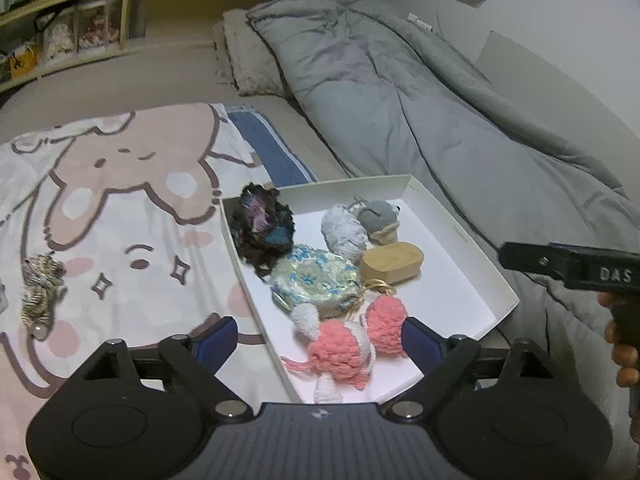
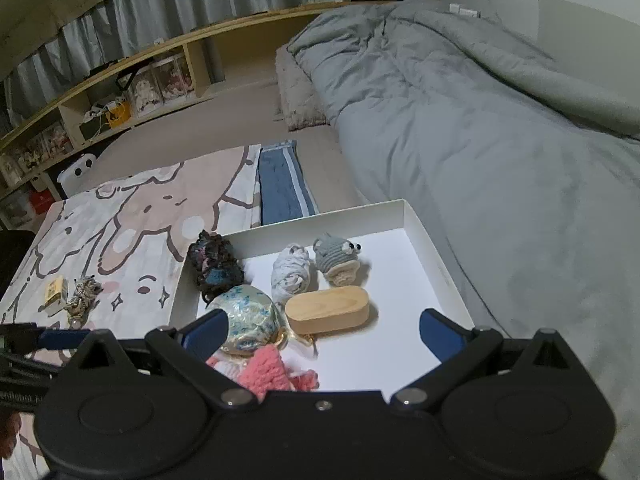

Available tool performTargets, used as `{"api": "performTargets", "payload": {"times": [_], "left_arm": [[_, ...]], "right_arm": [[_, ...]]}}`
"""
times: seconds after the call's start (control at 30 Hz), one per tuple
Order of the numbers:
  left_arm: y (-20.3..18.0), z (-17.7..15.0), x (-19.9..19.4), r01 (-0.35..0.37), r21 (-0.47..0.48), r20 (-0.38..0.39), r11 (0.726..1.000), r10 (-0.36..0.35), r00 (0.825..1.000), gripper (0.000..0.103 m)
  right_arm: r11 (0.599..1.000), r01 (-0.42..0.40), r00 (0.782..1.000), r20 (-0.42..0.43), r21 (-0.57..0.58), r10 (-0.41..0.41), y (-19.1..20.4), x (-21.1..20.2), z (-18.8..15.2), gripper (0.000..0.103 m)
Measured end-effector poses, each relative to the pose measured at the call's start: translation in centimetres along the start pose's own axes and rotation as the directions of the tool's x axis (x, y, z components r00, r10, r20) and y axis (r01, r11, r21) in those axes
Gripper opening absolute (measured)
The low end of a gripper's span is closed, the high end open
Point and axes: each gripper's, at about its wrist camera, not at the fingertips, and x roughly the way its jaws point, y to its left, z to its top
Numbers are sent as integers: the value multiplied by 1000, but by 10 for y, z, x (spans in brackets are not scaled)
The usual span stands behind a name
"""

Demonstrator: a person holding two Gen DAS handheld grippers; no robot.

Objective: Organize objects
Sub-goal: 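Lift both tools up and away from the tray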

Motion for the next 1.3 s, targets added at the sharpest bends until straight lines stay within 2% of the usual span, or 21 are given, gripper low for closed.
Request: {"api": "performTargets", "payload": {"times": [0.4,0.63,0.9,1.3], "left_arm": [[11,-12,-31,-76,33,77,997,73,994,103],[21,-21,-42,-96,33,118,995,91,989,103],[28,-28,-47,-92,34,137,995,86,987,103],[44,-29,-52,-79,15,154,997,76,985,103]], "right_arm": [[1000,19,999,29,7,-20,10,-31,-30,103],[1000,21,998,53,19,-22,16,-41,-44,103],[1000,26,998,60,12,-26,26,-44,-58,103],[1000,13,997,78,-6,-12,43,-36,-53,103]]}}
